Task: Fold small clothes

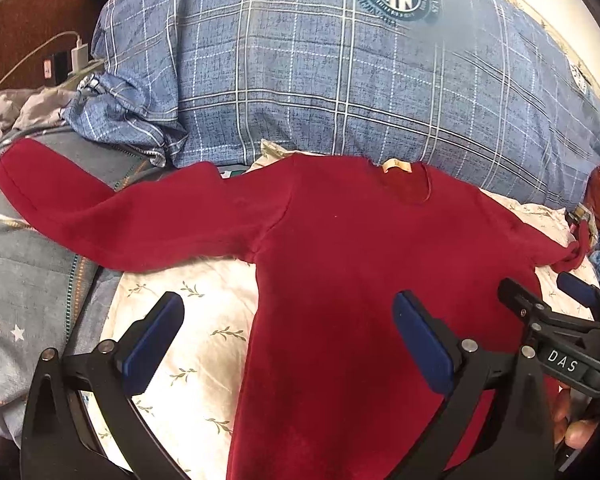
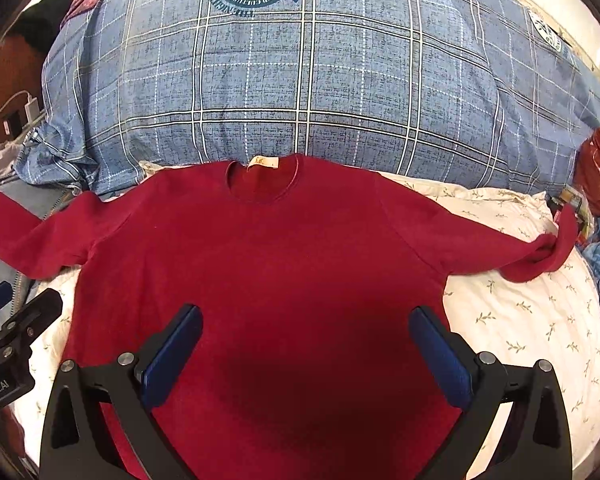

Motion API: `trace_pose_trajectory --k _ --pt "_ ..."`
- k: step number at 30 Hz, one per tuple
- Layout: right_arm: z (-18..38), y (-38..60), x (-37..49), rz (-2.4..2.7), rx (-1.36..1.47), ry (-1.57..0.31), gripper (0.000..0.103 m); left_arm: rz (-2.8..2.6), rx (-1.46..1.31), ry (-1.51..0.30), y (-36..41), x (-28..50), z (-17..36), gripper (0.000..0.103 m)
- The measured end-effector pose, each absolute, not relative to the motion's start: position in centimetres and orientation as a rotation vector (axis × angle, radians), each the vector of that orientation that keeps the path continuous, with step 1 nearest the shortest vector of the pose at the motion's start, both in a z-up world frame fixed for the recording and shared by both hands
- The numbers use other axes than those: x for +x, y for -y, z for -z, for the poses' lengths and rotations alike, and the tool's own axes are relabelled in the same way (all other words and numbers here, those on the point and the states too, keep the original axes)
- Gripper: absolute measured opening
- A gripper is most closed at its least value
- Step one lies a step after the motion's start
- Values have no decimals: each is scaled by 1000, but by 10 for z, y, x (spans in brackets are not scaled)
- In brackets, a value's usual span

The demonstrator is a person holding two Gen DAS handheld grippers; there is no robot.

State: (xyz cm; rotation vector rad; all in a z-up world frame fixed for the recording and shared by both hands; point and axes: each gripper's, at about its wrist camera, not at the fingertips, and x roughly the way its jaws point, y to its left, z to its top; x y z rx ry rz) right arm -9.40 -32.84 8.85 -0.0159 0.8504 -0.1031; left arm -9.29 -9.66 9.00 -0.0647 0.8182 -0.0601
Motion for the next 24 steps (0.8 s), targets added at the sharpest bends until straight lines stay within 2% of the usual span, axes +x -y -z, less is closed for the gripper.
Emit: trace_pose_trajectory --k 24 --pt "-76 315 -81 81 -42 -875 103 28 -91 -843 84 -81 -79 103"
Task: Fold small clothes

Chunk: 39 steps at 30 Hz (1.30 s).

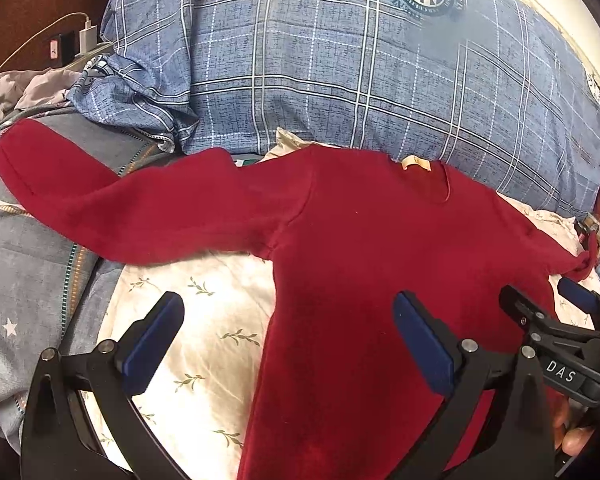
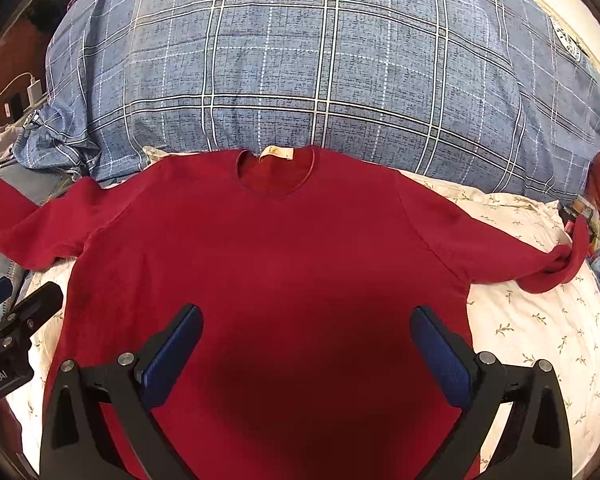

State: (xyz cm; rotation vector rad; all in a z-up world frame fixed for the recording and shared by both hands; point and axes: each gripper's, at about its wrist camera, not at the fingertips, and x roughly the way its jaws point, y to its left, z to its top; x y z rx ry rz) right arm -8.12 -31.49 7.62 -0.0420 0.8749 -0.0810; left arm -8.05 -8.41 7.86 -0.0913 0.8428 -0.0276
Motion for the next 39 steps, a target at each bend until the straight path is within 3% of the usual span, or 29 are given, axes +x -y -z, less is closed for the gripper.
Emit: trace_pose_trajectory --k 19,37,39 --pt "-66 298 -66 10 -46 -918 103 -60 -98 -836 43 -72 -75 103" --pt "-58 277 -51 -43 -45 -937 103 -574 -172 -697 -151 -4 -93 103" --pt "-59 278 -50 -41 -38 -936 103 -561 -130 -689 -151 10 -91 95"
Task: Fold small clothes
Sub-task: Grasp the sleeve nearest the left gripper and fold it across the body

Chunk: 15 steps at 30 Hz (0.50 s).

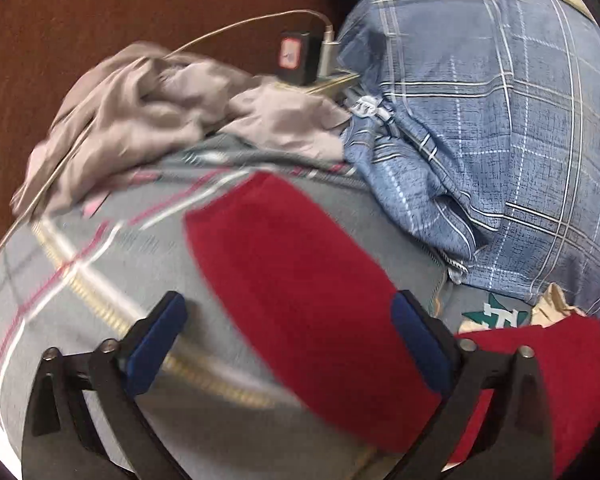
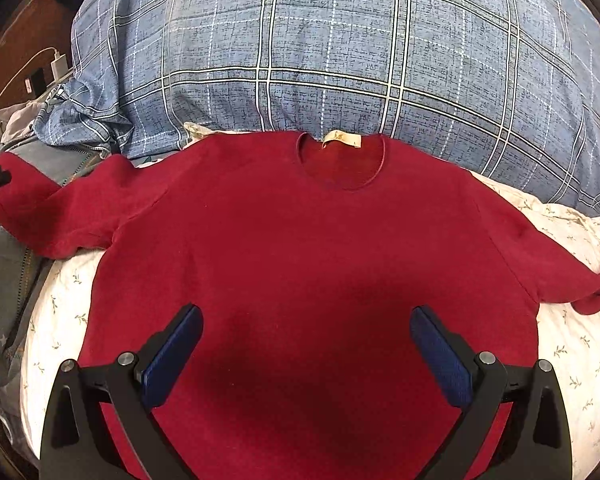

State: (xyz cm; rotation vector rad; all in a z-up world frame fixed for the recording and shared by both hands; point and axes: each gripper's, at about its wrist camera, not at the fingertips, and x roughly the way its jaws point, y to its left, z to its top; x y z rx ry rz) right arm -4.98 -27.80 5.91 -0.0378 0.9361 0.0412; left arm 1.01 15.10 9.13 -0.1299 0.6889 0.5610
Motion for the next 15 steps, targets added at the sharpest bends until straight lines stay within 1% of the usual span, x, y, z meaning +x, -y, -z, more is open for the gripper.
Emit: trace_pose_trajectory --k 1,2,3,4,6,10,15 --pt "-60 278 -49 -40 -34 -935 103 -558 -109 -690 -150 17 -90 88" --pt "-60 278 -48 -37 -31 -934 103 -549 -90 -678 -148 21 -90 77" --pt "-61 280 -48 -36 -28 -932 103 -529 -80 -673 -147 25 -90 36" --pt "-61 281 -48 -35 -26 -930 103 -499 -95 -702 -148 28 -89 9" --pt "-63 285 -48 -28 -19 -923 103 -412 -205 -758 -149 36 -89 7" --pt "-69 302 -48 3 18 -909 103 -257 -206 -693 -101 30 -117 7" --pt "-78 332 -49 64 56 -890 103 58 -189 -623 14 27 -163 7"
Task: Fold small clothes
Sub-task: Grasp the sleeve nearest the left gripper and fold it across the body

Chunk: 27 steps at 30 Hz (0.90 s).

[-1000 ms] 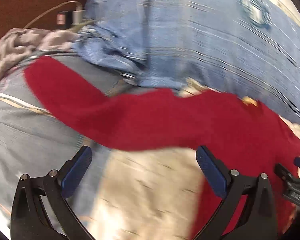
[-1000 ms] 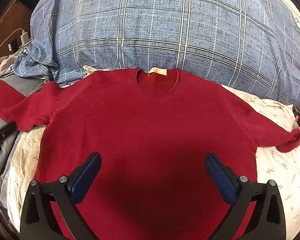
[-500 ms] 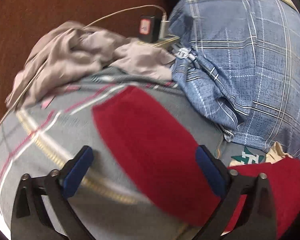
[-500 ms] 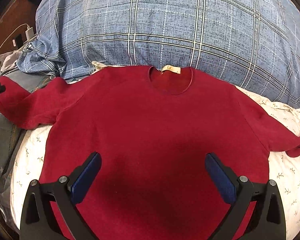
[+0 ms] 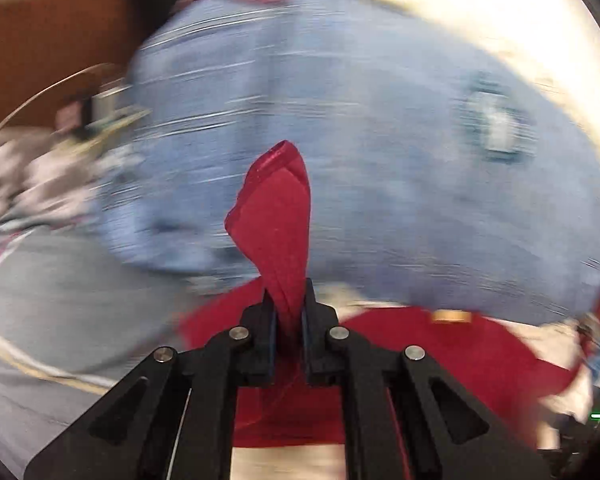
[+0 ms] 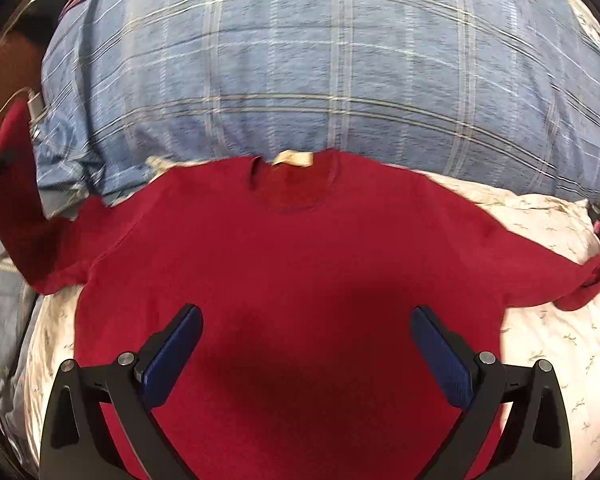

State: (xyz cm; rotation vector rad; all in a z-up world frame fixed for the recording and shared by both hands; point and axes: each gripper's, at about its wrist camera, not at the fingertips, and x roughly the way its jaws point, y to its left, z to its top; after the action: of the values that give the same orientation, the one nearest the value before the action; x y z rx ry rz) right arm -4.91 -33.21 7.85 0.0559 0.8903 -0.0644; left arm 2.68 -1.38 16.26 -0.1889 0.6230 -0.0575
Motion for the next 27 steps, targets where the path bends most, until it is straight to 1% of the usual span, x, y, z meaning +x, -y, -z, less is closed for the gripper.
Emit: trace_pose_trajectory --k 2,5,7,12,14,15,16,17,19,21,24,26,27 --pt "-82 348 -51 93 82 -881 103 174 -176 -621 63 29 -172 7" --pt "-84 375 -55 137 123 -878 103 320 -159 -659 138 31 -165 7" --pt "-84 388 -59 158 141 -881 103 368 -128 -692 181 34 -148 7" --pt "-82 421 -67 192 207 -898 103 443 -122 -861 231 46 -87 8" --pt "-82 428 -69 192 228 -895 103 460 -116 -919 235 43 -72 18" --pt "-83 431 -69 184 245 -889 103 460 -115 -939 232 39 -69 32" --pt "-84 434 -69 171 257 -885 103 461 -118 -941 225 33 -71 49" --pt "-85 435 -67 150 272 -885 102 467 -128 -924 215 28 -78 55" --pt "-85 435 -60 98 302 -888 102 452 -139 -837 186 14 -98 76" --pt "-88 429 -50 64 295 -870 101 368 -108 -773 160 3 -111 81" --pt "-87 411 -32 20 237 -874 95 225 -67 -745 119 -2 -114 81" --pt "-81 404 -17 11 215 -914 89 163 -60 -753 96 -3 -108 81" --pt "-78 403 -10 31 204 -943 88 117 -54 -764 80 -4 -102 81"
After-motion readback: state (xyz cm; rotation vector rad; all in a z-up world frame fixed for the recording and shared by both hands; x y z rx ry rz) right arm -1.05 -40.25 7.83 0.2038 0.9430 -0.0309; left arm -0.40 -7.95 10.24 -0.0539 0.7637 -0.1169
